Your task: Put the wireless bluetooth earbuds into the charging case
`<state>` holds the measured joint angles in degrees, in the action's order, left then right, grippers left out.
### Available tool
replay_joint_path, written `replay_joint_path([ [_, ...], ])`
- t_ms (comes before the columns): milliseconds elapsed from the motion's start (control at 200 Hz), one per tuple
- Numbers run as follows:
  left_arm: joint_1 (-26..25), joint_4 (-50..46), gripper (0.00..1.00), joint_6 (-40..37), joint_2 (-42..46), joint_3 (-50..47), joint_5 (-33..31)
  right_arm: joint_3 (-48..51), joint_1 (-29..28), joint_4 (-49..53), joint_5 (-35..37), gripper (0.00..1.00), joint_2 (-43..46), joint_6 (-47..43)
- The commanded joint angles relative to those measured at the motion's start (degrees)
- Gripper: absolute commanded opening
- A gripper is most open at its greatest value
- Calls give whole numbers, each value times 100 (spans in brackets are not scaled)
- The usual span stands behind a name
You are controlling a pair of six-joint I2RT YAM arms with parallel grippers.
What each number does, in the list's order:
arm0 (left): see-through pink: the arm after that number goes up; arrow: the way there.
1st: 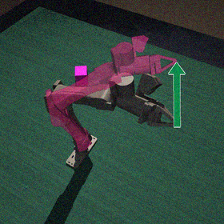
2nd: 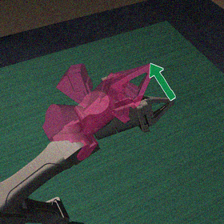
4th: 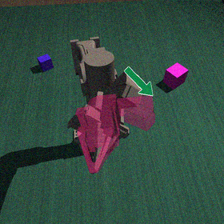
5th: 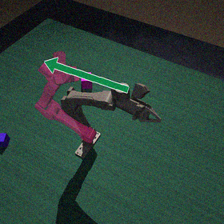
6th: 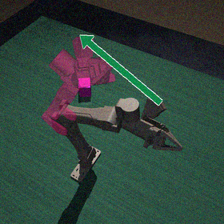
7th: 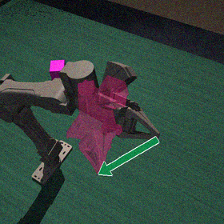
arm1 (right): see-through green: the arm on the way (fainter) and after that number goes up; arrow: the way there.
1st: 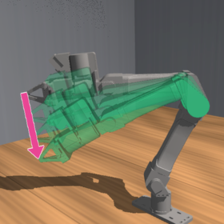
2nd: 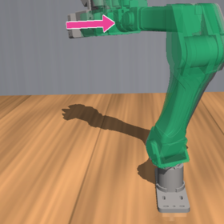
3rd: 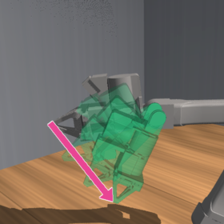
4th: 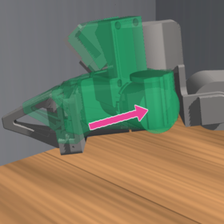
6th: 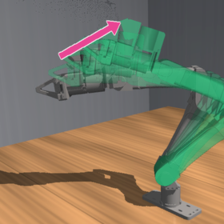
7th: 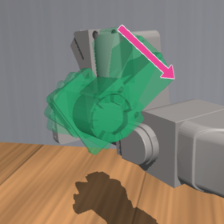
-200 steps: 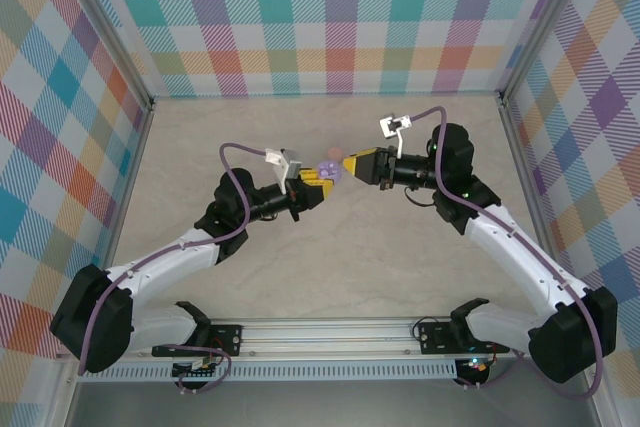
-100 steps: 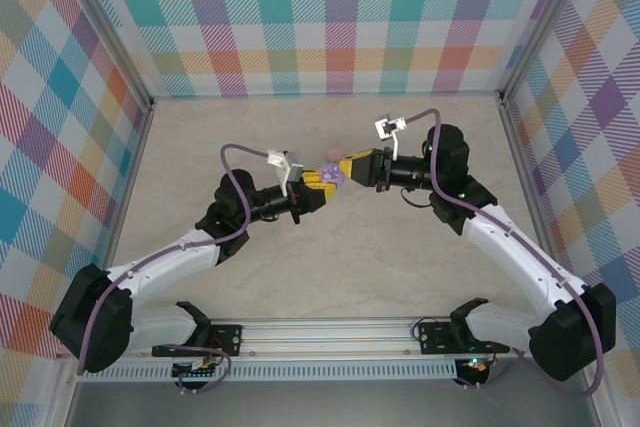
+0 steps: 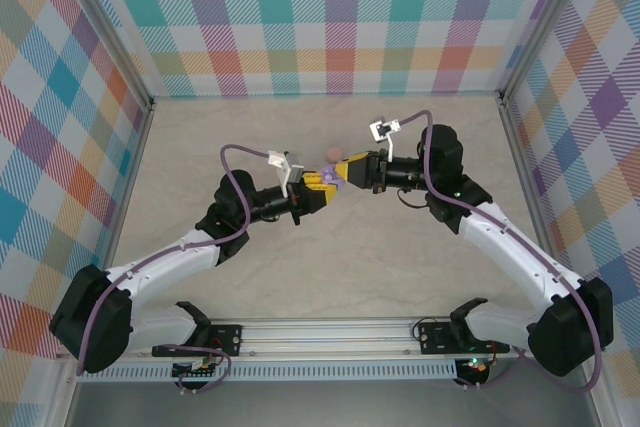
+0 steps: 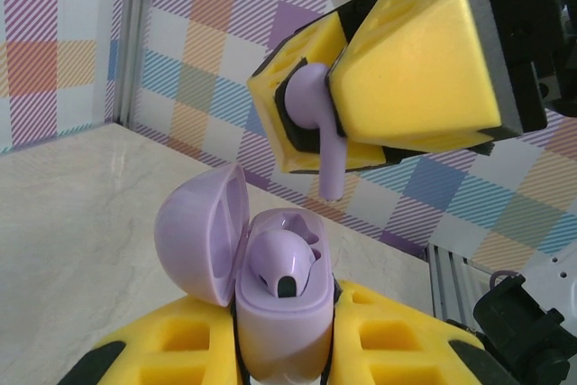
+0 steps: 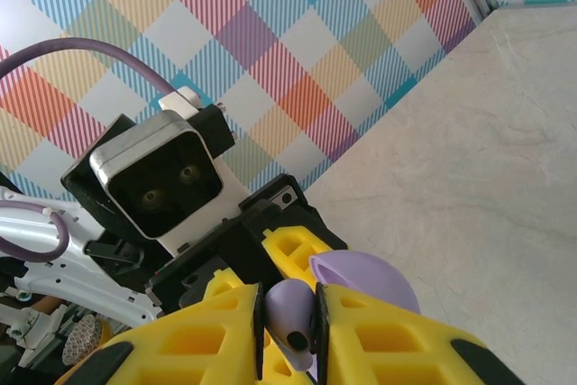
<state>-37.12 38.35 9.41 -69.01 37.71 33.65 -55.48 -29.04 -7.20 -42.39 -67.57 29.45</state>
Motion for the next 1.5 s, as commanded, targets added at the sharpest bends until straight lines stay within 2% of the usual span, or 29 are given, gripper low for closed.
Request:
replay_joint_path([
  [0, -89, 352, 20, -97, 178, 12, 107, -160, -54, 8, 14, 24, -19, -177],
  [1215, -114, 372, 21, -71, 262, -21, -82, -279, -154, 417, 82, 25, -120, -464],
  [1495, -116, 368, 21, -71, 277, -45, -93, -288, -155, 525, 116, 28, -67, -533],
])
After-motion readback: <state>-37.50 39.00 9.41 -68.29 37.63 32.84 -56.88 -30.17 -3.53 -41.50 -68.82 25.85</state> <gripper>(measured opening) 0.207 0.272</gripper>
